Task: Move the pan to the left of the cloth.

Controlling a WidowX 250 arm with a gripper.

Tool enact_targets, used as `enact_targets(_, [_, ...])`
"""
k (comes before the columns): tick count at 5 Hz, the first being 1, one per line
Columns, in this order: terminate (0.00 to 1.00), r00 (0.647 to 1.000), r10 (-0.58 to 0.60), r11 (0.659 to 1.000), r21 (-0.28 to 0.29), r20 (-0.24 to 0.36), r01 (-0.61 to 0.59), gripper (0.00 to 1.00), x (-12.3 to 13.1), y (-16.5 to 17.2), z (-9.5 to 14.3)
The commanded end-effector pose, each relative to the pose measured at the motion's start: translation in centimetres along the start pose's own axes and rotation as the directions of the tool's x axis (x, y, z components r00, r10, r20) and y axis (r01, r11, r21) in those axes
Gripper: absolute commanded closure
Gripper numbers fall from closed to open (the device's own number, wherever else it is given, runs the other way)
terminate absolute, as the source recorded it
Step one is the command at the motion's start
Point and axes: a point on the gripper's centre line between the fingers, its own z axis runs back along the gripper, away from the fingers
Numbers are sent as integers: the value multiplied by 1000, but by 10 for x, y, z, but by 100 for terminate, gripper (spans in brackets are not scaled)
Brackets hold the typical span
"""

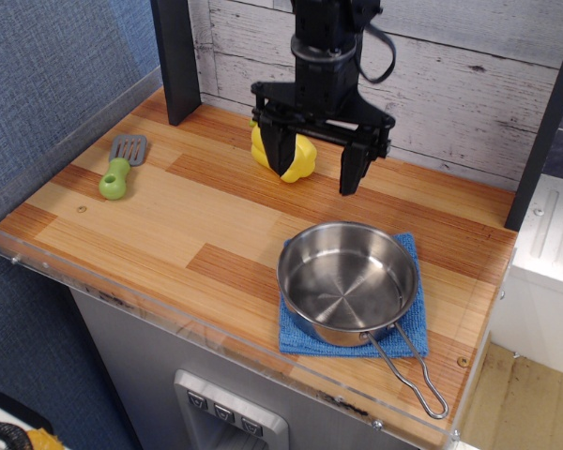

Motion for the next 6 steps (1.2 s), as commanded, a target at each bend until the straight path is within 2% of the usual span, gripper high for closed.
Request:
enact_targets(1, [0, 998, -38, 999, -11, 42, 39, 0, -17, -8, 24])
enact_targets(2, [0, 998, -63, 998, 0, 14, 63, 0, -29, -10, 22])
enact_targets(4, [0, 993, -97, 995, 18, -66, 98, 0, -53, -12, -2])
enact_targets(6, [0, 988, -64, 997, 35, -138, 69, 0, -56, -7, -39])
